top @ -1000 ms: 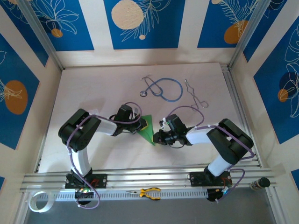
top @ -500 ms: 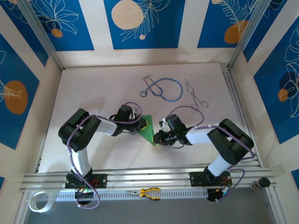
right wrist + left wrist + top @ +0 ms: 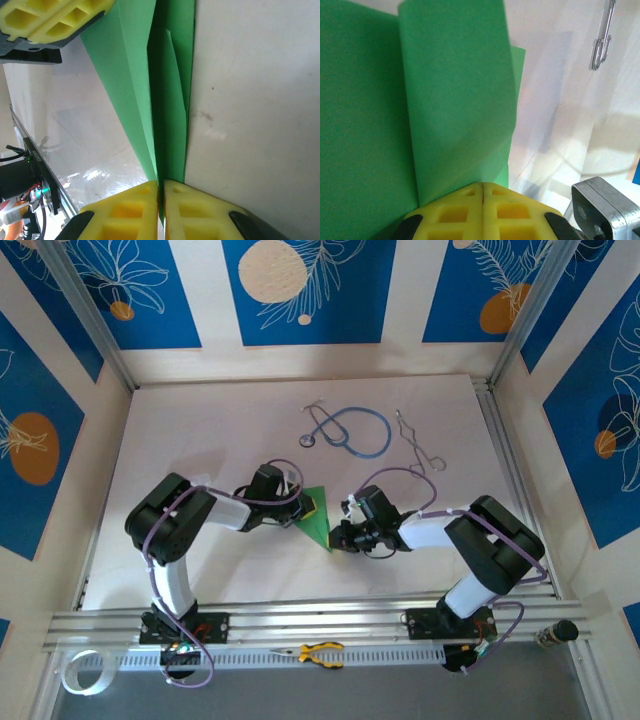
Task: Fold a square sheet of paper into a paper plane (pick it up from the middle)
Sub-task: Fourth fold the wing at the center of the table.
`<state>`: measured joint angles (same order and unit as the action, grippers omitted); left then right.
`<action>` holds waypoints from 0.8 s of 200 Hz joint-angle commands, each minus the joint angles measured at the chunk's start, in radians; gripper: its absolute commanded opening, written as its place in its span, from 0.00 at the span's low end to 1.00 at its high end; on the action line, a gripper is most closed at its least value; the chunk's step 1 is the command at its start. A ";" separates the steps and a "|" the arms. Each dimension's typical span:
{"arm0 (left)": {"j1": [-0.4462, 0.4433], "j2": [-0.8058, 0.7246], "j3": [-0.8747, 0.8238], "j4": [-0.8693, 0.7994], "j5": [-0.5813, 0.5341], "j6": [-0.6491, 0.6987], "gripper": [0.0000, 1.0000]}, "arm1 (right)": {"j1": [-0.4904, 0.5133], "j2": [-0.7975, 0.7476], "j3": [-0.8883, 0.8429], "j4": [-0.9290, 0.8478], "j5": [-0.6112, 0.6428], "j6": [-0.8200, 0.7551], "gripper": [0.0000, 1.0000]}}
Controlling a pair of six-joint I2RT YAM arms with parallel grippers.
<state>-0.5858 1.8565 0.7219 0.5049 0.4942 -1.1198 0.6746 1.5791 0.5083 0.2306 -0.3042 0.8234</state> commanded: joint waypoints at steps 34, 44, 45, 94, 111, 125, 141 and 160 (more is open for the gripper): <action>-0.008 0.025 -0.013 -0.026 -0.008 0.000 0.00 | 0.012 -0.004 -0.035 -0.136 -0.047 -0.018 0.09; -0.008 0.024 -0.013 -0.026 -0.009 0.000 0.00 | 0.011 -0.007 -0.035 -0.141 -0.047 -0.019 0.08; -0.008 0.024 -0.014 -0.026 -0.008 0.000 0.00 | 0.011 -0.008 -0.035 -0.142 -0.048 -0.018 0.08; -0.007 0.024 -0.016 -0.025 -0.009 -0.002 0.00 | 0.010 -0.021 -0.038 -0.163 -0.050 -0.025 0.11; -0.007 0.022 -0.015 -0.026 -0.010 -0.002 0.00 | 0.010 -0.021 -0.046 -0.165 -0.050 -0.026 0.10; -0.007 0.022 -0.016 -0.026 -0.011 -0.002 0.00 | 0.010 -0.016 -0.050 -0.150 -0.048 -0.025 0.09; -0.008 0.026 -0.015 -0.025 -0.008 -0.002 0.00 | 0.011 -0.008 -0.039 -0.164 -0.054 -0.029 0.09; -0.007 0.024 -0.016 -0.024 -0.009 -0.001 0.00 | 0.013 -0.019 -0.039 -0.175 -0.043 -0.030 0.10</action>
<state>-0.5877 1.8565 0.7208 0.5049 0.4980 -1.1202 0.6746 1.5604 0.4965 0.1898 -0.3187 0.8120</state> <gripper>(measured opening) 0.063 0.088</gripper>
